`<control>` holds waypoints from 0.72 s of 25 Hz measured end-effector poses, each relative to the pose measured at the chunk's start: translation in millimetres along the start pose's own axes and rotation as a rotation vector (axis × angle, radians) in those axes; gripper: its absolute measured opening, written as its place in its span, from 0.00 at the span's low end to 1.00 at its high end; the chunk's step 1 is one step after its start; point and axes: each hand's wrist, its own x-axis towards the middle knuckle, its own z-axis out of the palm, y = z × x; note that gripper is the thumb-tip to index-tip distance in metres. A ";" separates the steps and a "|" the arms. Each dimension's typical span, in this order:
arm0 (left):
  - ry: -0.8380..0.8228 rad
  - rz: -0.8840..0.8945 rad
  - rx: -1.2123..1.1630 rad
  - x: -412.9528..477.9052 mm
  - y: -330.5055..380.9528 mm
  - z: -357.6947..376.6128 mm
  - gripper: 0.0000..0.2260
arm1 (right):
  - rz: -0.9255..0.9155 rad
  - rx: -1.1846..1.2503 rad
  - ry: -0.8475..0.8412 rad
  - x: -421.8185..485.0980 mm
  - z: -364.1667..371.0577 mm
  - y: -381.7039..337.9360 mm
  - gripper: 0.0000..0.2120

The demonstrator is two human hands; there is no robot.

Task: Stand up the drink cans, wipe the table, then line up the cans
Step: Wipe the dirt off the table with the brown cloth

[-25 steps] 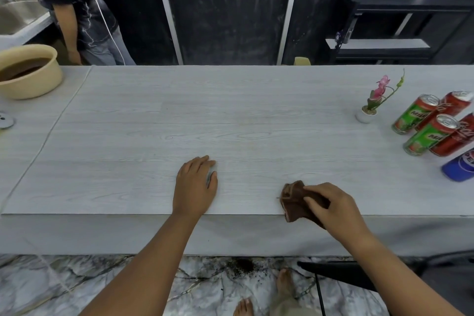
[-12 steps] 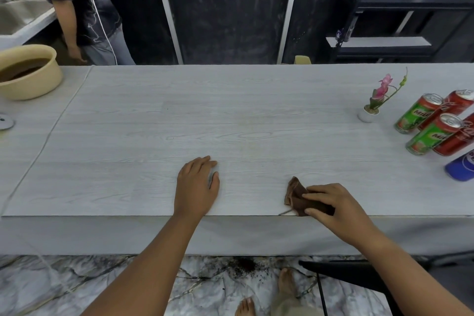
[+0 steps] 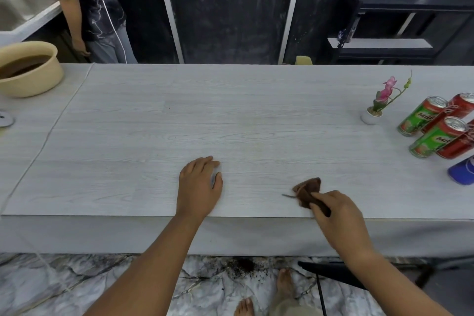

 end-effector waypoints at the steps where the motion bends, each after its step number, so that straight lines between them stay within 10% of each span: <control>1: -0.002 0.001 0.005 0.6 0.1 -0.1 0.15 | -0.054 0.022 -0.026 -7.1 8.6 -14.3 0.15; 18: -0.002 -0.030 -0.015 1.8 -0.5 -2.8 0.15 | -0.210 0.208 -0.211 86.0 50.6 -56.7 0.21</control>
